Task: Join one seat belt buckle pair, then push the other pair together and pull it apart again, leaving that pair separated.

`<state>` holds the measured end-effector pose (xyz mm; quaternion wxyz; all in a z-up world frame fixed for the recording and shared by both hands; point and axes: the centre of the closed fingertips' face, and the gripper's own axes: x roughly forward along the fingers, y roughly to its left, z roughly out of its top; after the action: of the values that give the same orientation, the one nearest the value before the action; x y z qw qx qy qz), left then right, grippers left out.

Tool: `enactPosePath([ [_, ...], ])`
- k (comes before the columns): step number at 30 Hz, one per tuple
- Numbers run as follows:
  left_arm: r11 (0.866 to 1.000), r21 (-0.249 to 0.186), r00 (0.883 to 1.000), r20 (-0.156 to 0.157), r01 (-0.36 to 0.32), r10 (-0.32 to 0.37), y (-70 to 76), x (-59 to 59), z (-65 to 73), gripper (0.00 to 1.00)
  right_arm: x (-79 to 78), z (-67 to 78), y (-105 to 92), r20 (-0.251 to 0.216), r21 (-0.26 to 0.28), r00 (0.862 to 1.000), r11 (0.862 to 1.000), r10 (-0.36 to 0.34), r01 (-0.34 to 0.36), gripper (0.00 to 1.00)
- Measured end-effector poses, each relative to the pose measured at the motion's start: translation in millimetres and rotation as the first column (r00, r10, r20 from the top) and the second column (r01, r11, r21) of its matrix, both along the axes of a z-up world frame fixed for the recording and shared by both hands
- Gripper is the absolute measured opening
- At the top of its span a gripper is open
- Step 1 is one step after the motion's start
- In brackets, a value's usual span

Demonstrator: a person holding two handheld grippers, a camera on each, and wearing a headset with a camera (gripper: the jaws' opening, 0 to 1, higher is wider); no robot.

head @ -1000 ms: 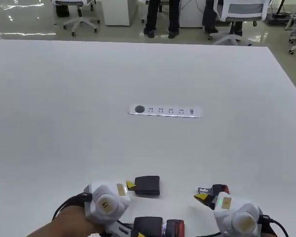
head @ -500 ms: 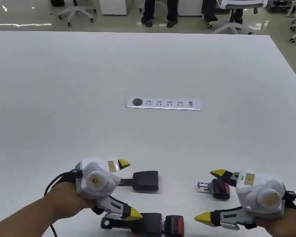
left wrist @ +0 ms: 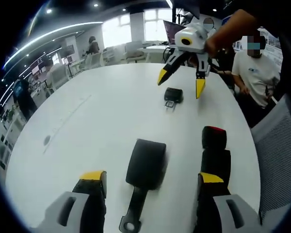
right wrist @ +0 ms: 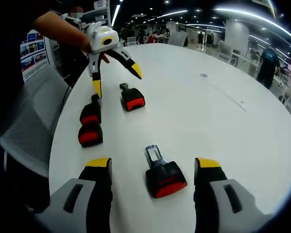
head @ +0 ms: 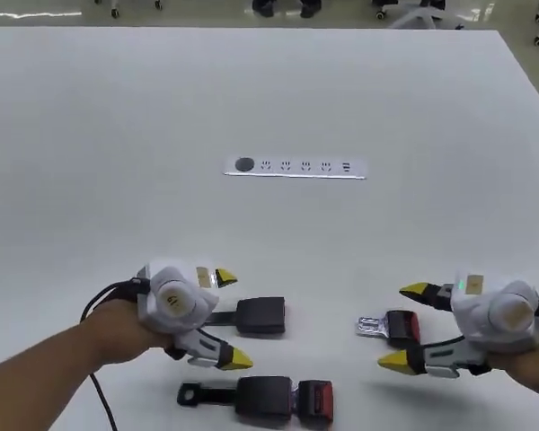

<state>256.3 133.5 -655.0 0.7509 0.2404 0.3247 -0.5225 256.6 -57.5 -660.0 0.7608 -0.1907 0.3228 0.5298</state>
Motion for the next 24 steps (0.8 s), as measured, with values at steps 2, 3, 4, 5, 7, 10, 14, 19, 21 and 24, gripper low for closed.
enactPosePath([
  [2, 1.0, 0.006, 1.0, 0.0, 0.015, -0.015, -2.1, 3.0, -2.9, 0.76, 3.3, -5.3, -4.2, -0.018, -0.011, 1.0, 1.0, 0.006, -0.007, 0.65],
  [3, 1.0, 0.011, 1.0, -0.004, 0.02, -0.02, -2.3, 4.1, -4.6, 0.76, 3.5, -6.3, -5.1, -0.023, -0.016, 1.0, 1.0, 0.01, -0.011, 0.65],
  [4, 1.0, 0.013, 1.0, -0.007, 0.027, -0.027, -2.8, 5.2, -6.3, 0.76, 3.6, -6.9, -6.1, -0.029, -0.022, 0.999, 1.0, 0.015, -0.016, 0.65],
  [5, 0.999, 0.015, 0.999, -0.013, 0.033, -0.033, -3.4, 6.2, -8.5, 0.75, 3.9, -8.3, -6.7, -0.036, -0.022, 0.999, 1.0, 0.017, -0.018, 0.64],
  [7, 0.999, 0.024, 0.999, -0.021, 0.046, -0.046, -4.0, 7.5, -12.0, 0.72, 3.9, -11.7, -7.9, -0.051, -0.022, 0.999, 1.0, 0.019, -0.02, 0.62],
  [10, 0.997, 0.043, 0.998, -0.018, 0.062, -0.062, -4.2, 10.1, -16.0, 0.7, -0.5, -12.3, -7.8, -0.069, -0.037, 0.997, 0.999, 0.023, -0.025, 0.62],
  [14, 0.997, 0.042, 0.997, -0.029, 0.068, -0.067, -6.2, 12.4, -18.9, 0.65, -1.7, -18.6, -11.2, -0.085, -0.057, 0.996, 0.997, 0.042, -0.047, 0.6],
  [19, 0.989, 0.093, 0.993, -0.034, 0.117, -0.114, -3.0, 10.6, -29.2, 0.61, 0.6, -25.9, -15.3, -0.093, -0.073, 0.993, 0.994, 0.069, -0.076, 0.58],
  [21, 0.991, 0.073, 0.993, -0.046, 0.111, -0.108, -4.5, 9.7, -28.9, 0.59, 0.9, -28.4, -15.2, -0.087, -0.084, 0.992, 0.992, 0.088, -0.095, 0.56],
  [24, 0.991, 0.071, 0.992, -0.057, 0.118, -0.114, -4.2, 8.7, -29.8, 0.57, 2.3, -28.9, -15.8, -0.081, -0.089, 0.991, 0.99, 0.104, -0.111, 0.55],
])
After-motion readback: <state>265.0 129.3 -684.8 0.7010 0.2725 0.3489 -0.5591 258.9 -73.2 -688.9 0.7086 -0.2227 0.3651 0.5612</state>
